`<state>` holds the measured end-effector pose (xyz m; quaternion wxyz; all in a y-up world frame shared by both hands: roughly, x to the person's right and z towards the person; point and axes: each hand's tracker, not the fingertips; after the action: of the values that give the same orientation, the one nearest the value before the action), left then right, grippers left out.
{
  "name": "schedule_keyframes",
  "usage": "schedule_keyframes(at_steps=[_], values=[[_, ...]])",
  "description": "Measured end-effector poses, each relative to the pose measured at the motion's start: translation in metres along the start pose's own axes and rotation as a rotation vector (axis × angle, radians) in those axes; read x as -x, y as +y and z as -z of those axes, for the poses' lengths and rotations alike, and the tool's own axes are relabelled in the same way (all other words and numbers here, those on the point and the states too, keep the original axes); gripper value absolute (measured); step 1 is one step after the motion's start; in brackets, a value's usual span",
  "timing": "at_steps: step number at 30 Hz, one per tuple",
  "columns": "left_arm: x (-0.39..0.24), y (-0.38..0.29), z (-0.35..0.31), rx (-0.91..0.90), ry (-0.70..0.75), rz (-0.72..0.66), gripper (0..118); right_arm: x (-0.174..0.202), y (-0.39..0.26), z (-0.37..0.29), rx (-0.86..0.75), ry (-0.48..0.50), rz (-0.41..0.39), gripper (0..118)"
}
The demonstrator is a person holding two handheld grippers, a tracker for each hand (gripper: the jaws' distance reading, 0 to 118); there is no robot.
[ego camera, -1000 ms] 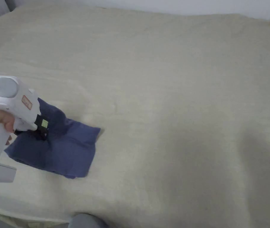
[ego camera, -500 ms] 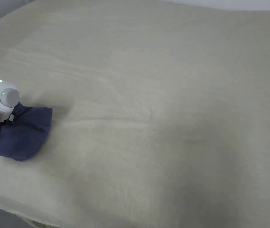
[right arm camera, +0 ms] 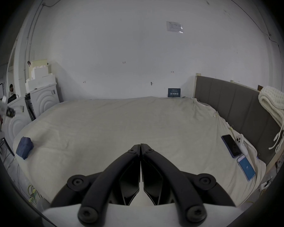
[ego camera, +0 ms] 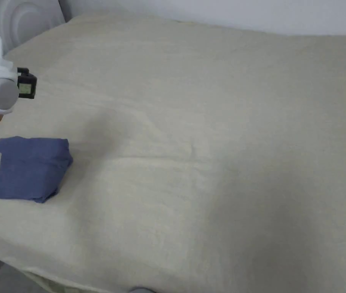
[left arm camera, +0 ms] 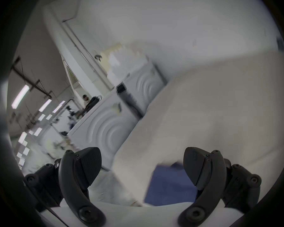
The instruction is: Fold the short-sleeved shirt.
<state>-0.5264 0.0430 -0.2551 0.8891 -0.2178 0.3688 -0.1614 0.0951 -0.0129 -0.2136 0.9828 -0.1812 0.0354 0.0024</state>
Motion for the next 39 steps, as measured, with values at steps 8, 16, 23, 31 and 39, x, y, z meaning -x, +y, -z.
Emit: schedule_keyframes(at_steps=[8,16,23,31,39], values=[[-0.070,0.047,-0.142,-0.282,-0.342,-0.272,72,-0.034,0.029,-0.029,-0.109,0.025,-0.033,0],[-0.166,0.035,-0.239,-0.378,-0.641,-0.289,10,-0.068,0.043,-0.057,-0.187,0.001,-0.033,0],[-0.208,0.013,-0.279,-0.373,-0.738,-0.240,0,-0.086,0.029,-0.068,-0.193,-0.023,-0.034,0],[-0.232,-0.019,-0.289,-0.338,-0.795,-0.215,0,-0.091,0.001,-0.064,-0.183,-0.052,-0.013,0],[-0.239,-0.049,-0.287,-0.283,-0.808,-0.224,0,-0.087,-0.019,-0.064,-0.154,-0.043,-0.006,0]])
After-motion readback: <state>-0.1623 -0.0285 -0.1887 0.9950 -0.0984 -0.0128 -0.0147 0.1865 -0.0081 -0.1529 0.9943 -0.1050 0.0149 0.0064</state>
